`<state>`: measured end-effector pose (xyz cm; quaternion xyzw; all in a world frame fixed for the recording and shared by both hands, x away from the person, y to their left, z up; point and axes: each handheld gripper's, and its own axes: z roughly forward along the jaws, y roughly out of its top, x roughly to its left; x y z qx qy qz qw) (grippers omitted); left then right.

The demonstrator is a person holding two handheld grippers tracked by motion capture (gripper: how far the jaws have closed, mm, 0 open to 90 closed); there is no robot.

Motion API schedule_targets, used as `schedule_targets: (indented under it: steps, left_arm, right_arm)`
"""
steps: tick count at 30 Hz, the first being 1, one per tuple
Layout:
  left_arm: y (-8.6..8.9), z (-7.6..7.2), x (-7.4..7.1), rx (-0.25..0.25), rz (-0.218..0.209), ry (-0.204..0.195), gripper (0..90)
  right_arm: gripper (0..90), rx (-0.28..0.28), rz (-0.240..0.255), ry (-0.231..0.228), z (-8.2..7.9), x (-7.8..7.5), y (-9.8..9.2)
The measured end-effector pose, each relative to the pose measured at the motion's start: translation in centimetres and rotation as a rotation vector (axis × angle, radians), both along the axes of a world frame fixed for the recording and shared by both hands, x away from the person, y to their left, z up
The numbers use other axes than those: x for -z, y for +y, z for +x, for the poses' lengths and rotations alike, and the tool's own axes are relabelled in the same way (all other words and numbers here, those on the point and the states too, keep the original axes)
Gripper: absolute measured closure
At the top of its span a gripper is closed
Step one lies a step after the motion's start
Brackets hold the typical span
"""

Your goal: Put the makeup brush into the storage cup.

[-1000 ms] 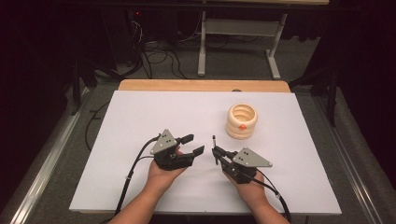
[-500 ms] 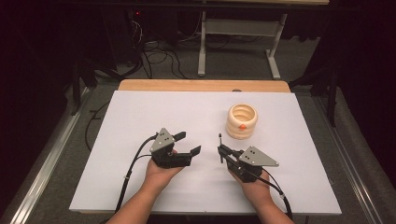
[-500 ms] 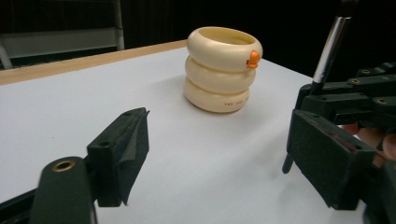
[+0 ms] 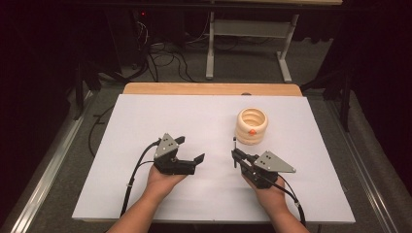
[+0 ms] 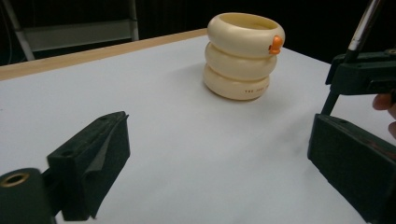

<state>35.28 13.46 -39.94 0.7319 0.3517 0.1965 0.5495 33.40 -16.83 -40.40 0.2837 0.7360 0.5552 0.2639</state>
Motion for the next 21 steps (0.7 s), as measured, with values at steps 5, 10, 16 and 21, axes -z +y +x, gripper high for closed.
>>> schedule_targets:
  steps: [5,10,16,21]
  left_arm:
    - [1.3,-0.2,-0.2,-0.043,0.004,-0.014,0.8]
    - [2.7,-0.4,-0.2,-0.066,0.016,-0.015,0.1]
    - [4.0,-0.7,0.0,-0.085,0.024,-0.015,0.1]
    - [4.8,-0.8,0.1,-0.095,0.034,-0.010,0.1]
  right_arm:
    - [85.7,0.019,0.007,-0.003,0.1,-0.2,-0.5]
    - [85.7,0.025,0.009,-0.006,0.1,-0.2,-0.9]
    - [85.7,0.038,0.008,-0.006,0.2,-0.3,-1.3]
    - [85.7,0.049,0.008,-0.009,0.3,-0.4,-1.7]
